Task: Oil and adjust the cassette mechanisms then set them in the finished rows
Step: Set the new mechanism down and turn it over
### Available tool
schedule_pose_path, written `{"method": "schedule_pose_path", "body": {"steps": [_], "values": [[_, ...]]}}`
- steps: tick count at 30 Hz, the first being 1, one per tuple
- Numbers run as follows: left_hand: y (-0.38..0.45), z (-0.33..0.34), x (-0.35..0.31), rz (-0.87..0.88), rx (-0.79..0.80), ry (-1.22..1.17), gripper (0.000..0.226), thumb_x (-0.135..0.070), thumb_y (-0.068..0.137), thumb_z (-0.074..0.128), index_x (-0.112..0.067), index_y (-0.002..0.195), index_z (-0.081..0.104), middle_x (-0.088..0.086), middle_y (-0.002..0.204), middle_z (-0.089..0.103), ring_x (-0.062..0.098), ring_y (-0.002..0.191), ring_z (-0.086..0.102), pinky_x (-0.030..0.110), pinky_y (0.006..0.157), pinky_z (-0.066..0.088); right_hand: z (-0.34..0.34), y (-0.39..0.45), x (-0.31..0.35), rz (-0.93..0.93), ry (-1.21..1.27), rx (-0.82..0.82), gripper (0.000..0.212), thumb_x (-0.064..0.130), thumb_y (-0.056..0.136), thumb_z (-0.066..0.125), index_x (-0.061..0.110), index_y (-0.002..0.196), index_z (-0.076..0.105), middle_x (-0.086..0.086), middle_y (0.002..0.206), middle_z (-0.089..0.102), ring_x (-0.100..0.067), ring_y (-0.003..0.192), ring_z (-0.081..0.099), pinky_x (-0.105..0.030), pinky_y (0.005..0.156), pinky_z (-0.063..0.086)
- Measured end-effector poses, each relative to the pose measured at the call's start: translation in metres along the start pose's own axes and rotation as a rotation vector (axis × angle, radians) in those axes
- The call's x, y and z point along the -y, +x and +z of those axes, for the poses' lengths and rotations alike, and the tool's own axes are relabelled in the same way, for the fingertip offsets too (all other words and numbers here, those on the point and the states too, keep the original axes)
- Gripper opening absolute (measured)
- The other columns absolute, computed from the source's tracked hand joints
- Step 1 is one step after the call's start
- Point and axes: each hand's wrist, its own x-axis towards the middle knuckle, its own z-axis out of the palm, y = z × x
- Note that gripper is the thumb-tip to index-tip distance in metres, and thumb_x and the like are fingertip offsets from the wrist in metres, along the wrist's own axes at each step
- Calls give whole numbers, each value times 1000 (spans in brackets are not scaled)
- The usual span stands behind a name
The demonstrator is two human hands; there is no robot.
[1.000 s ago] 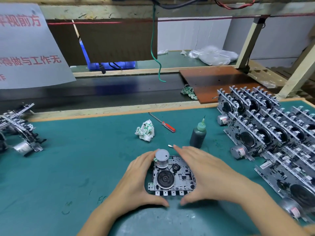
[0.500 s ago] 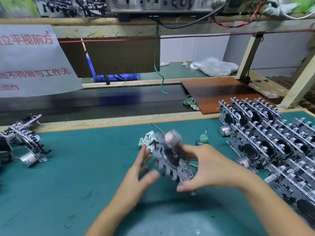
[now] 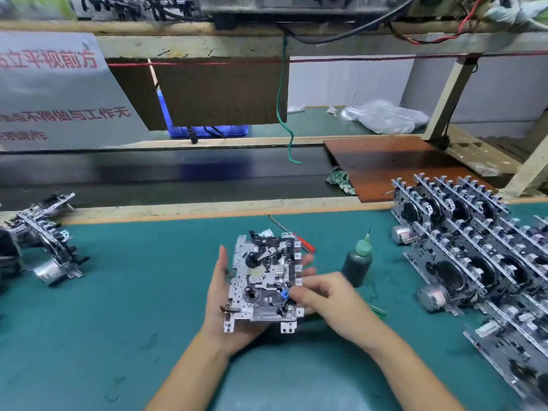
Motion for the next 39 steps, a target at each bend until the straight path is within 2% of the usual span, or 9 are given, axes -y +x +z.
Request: {"method": "schedule_pose_path", "body": {"steps": [3, 6, 9, 12, 16, 21, 25, 28, 39], "values": [[3, -6, -4, 71, -132, 43, 83, -49, 73, 75, -1, 136, 49, 28, 142, 42, 41, 128, 45, 51, 105, 39, -13, -2, -6, -134, -634, -395, 11, 43, 85, 62, 34, 83, 68, 18, 55, 57, -5, 59, 58, -23, 57, 44], [5, -10, -4, 118, -209, 12, 77, -35, 70, 74, 4, 132, 52, 31, 135, 48, 45, 123, 50, 54, 105, 37, -15, -4, -12, 40, -1276, -408, 34, 59, 89, 45, 38, 115, 42, 14, 80, 62, -16, 85, 63, -30, 64, 38], [6, -13, -4, 122, -226, -23, 75, -35, 67, 78, 5, 126, 56, 33, 133, 49, 46, 122, 51, 56, 101, 42, -16, -3, -17, 104, -1334, -336, 26, 50, 95, 39, 29, 110, 42, 12, 108, 60, -15, 102, 58, -31, 67, 35], [7, -20, -4, 68, -215, -63, 71, -50, 78, 59, 4, 123, 58, 33, 133, 48, 46, 122, 50, 57, 99, 43, -19, -3, -18, 56, -1390, -326, 17, 42, 99, 36, 28, 104, 44, 13, 108, 54, -10, 106, 51, -28, 72, 37], [9, -20, 0, 19, -230, -88, 78, -60, 78, 50, 3, 123, 60, 32, 132, 51, 44, 118, 54, 57, 98, 43, -19, -4, -15, -248, -986, -419, 11, 36, 94, 49, 30, 86, 46, 15, 86, 51, -1, 85, 46, -22, 65, 31], [7, -14, 12, -107, -250, -100, 79, -61, 73, 60, -2, 125, 61, 22, 135, 53, 35, 111, 60, 49, 102, 43, -14, -4, -4, -131, -68, -115, 24, 39, 87, 45, 16, 86, 41, -5, 70, 65, -15, 67, 60, -29, 68, 50], [8, -17, 14, -168, -266, -72, 83, -70, 80, 45, 1, 117, 65, 25, 128, 57, 37, 110, 61, 53, 98, 46, -25, -5, 2, -17, 103, -59, 22, 31, 87, 46, 10, 87, 39, 2, 46, 36, -11, 35, 31, -20, 37, 36], [10, -18, 12, -175, -270, -42, 74, -66, 85, 39, -3, 110, 71, 20, 122, 63, 33, 107, 64, 49, 97, 48, -35, -6, 5, 195, 8, 94, 21, 27, 96, 44, 13, 83, 50, 3, 44, 35, -6, 32, 19, -13, 34, 18], [10, -16, 12, -213, -305, 9, 78, -65, 91, 34, 0, 123, 62, 26, 130, 55, 37, 113, 59, 47, 95, 50, -28, -5, -4, 423, -183, 255, 43, 31, 99, 41, 17, 60, 52, 5, 42, 49, -5, 33, 38, -14, 35, 28]]}}
